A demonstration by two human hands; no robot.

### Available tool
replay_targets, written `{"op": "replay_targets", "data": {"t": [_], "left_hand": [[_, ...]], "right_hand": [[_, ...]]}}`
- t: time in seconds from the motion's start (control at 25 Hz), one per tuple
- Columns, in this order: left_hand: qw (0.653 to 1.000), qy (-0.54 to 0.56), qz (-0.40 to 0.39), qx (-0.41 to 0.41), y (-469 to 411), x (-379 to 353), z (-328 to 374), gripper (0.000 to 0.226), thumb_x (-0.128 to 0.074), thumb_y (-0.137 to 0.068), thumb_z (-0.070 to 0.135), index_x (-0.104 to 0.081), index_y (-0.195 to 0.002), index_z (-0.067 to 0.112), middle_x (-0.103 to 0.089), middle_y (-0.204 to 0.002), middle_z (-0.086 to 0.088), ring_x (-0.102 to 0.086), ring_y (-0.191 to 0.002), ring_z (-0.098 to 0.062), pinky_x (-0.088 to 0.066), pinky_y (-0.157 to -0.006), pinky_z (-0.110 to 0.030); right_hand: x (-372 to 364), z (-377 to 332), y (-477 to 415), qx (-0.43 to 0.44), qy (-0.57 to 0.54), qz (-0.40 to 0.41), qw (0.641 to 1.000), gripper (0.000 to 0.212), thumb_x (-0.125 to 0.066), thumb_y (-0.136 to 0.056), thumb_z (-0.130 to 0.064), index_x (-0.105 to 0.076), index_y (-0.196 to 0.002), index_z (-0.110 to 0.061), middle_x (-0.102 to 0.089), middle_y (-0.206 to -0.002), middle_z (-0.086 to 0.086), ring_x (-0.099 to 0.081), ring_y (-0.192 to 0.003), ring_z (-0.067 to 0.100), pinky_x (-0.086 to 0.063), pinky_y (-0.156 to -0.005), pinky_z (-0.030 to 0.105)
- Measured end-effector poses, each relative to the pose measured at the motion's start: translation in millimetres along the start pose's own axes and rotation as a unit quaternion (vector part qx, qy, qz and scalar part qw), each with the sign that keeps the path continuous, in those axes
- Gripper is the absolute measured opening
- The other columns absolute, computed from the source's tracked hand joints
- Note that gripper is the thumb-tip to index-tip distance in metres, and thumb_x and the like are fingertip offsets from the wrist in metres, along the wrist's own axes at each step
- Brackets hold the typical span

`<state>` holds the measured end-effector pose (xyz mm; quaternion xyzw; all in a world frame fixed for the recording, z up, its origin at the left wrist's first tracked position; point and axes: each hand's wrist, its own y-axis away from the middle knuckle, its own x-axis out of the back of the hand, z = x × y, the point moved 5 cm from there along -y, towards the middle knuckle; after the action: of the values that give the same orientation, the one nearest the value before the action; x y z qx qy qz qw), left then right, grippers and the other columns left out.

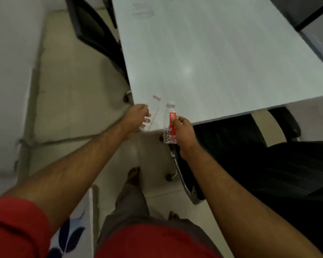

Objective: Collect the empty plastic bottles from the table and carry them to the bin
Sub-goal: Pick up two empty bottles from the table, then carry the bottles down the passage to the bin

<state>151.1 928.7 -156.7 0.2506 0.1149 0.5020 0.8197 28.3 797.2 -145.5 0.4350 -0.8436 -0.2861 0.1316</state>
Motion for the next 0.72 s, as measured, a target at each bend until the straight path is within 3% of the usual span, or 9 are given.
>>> {"op": "replay_targets", "data": {"t": [0.12,0.2,0.28,0.4,0.56,0.72], "left_hand": [[0.996,0.068,0.051,-0.015,93,9,-31,0.023,-0.043,-0.089,0.011,-0.064,-0.087,0.019,-0.057,-0.073,-0.005,-0.05,-0.053,-0.013,-0.042,-0.049,-0.023],[0.987,0.13,0.096,-0.021,169,14,-53,0.025,-0.042,-0.083,0.008,-0.061,-0.075,0.02,-0.053,-0.064,-0.001,-0.046,-0.048,-0.013,-0.038,-0.052,-0.025],[0.977,0.167,0.134,-0.021,224,19,-74,0.018,-0.044,-0.084,0.014,-0.062,-0.085,0.017,-0.055,-0.072,-0.007,-0.05,-0.055,-0.017,-0.041,-0.057,-0.028],[0.95,0.22,0.22,-0.027,318,28,-125,0.02,-0.045,-0.086,0.017,-0.065,-0.091,0.012,-0.06,-0.078,-0.011,-0.056,-0.063,-0.021,-0.048,-0.06,-0.031],[0.899,0.29,0.328,-0.012,447,31,-197,0.023,-0.045,-0.093,0.02,-0.067,-0.094,0.015,-0.062,-0.071,-0.004,-0.058,-0.056,-0.016,-0.047,-0.046,-0.018],[0.846,0.323,0.422,-0.039,583,23,-285,0.031,-0.046,-0.095,0.03,-0.07,-0.113,0.02,-0.069,-0.088,-0.008,-0.064,-0.069,-0.019,-0.05,-0.052,-0.023]], "right_hand": [[1,26,54,0.021,0.02,-0.051,0.998,0.036,-0.059,-0.098,-0.02,-0.054,-0.13,-0.003,-0.066,-0.102,0.012,-0.065,-0.082,0.018,-0.058,-0.07,0.033],[-4,42,99,0.027,0.042,-0.108,0.993,0.037,-0.06,-0.098,-0.021,-0.054,-0.129,-0.003,-0.066,-0.096,0.006,-0.064,-0.076,0.012,-0.056,-0.061,0.023],[-9,57,134,0.029,0.055,-0.149,0.987,0.033,-0.059,-0.098,-0.02,-0.054,-0.128,-0.006,-0.067,-0.093,0.002,-0.065,-0.075,0.011,-0.056,-0.06,0.023],[-20,95,194,0.047,0.087,-0.244,0.965,0.031,-0.057,-0.098,-0.014,-0.056,-0.125,0.002,-0.067,-0.087,0.005,-0.065,-0.066,0.01,-0.055,-0.056,0.024],[-37,175,277,0.032,0.168,-0.338,0.925,0.036,-0.058,-0.097,-0.016,-0.058,-0.126,0.004,-0.067,-0.085,0.007,-0.063,-0.06,0.008,-0.052,-0.053,0.023],[-32,263,395,0.011,0.224,-0.428,0.876,0.031,-0.056,-0.097,-0.018,-0.06,-0.122,0.0,-0.066,-0.08,0.002,-0.062,-0.058,0.006,-0.052,-0.052,0.023]]}}
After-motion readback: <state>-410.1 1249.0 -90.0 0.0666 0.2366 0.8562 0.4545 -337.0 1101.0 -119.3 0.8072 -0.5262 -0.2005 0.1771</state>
